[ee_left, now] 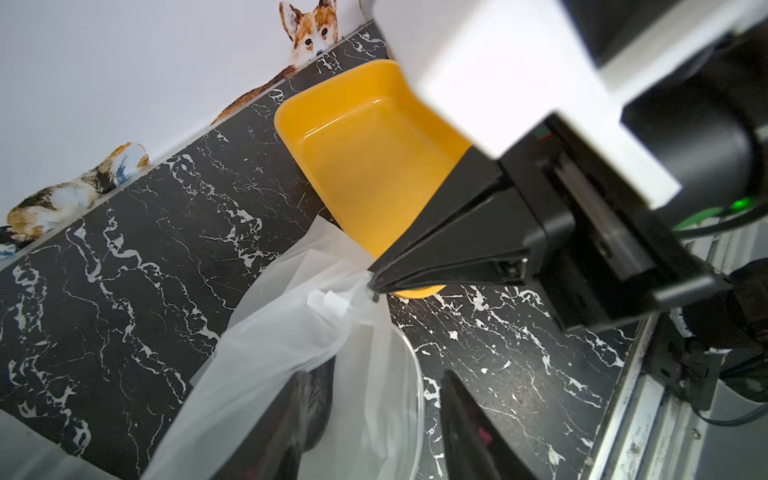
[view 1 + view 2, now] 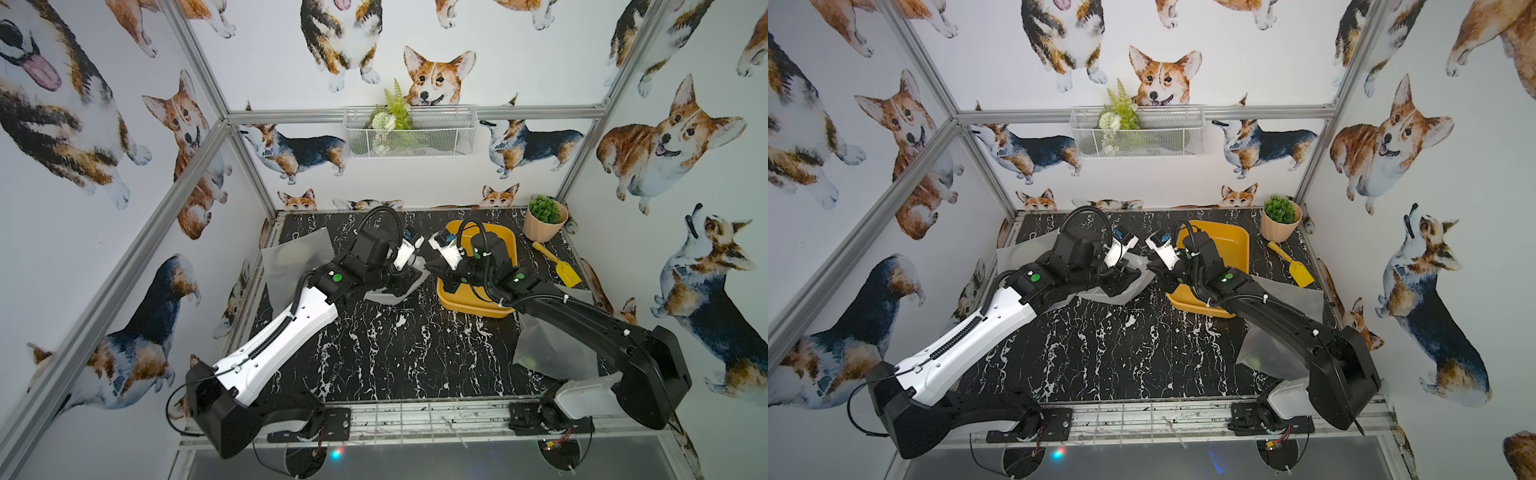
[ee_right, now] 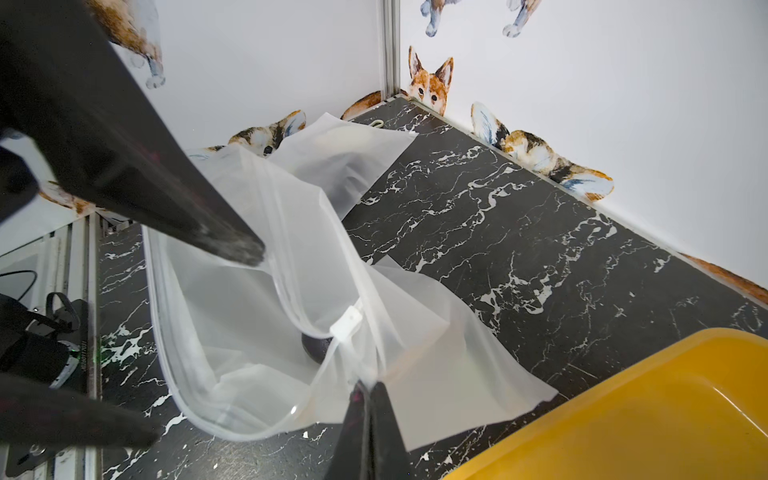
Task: Place the eggplant in a zip-top bag and seal the zipper
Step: Adjust the zipper food storage bag at the center of the board.
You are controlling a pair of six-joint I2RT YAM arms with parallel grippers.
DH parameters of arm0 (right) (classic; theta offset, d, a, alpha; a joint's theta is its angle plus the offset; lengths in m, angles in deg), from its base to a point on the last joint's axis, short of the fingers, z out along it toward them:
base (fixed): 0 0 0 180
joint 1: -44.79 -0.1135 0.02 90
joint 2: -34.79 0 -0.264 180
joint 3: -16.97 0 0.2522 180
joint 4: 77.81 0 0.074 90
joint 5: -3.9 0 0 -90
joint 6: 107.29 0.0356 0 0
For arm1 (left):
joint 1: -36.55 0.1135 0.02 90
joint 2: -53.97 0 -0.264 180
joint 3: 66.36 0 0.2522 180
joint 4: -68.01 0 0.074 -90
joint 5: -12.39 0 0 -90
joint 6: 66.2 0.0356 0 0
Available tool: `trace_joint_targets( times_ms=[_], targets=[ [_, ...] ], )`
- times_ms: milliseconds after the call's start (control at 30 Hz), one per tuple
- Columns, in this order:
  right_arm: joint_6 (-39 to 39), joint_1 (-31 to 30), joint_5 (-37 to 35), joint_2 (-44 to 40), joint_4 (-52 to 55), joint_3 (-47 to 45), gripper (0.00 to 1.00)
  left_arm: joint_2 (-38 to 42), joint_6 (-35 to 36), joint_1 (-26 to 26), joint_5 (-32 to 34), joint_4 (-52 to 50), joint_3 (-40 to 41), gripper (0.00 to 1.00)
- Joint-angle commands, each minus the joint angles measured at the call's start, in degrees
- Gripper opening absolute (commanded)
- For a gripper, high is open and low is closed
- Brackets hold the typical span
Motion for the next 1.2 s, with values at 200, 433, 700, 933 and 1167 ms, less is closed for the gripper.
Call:
trace_joint_targets(
  times_ms=[200, 433, 700, 933, 1167],
  targets=[
    [4.44, -0.02, 4.24, -1.06, -4.91, -0.79, 0.00, -5.33, 6.15, -0.23, 4.95, -1.74, -4.87, 0.38],
    [4.39, 0.01, 2.04, 0.25, -2.29, 0.54, 0.00, -2.66, -9.89, 2.08, 3.66, -4.04, -7.56, 0.44],
    [4.99, -0.30, 3.78, -0.55, -3.95, -0.35, 0.00, -6.83, -11.25, 1.64, 1.99, -7.78, -10.72, 0.49],
    [5.15, -0.42, 4.00, -1.33, -5.32, -1.61, 0.00, -13.32, -9.68, 1.58, -0.41, -13.26, -16.30, 0.43],
    [4.57, -0.41, 0.06, -0.45, -3.35, -0.37, 0.00, -15.31, -4.71, 2.12, -4.76, -19.97, -19.15, 0.43]
  ],
)
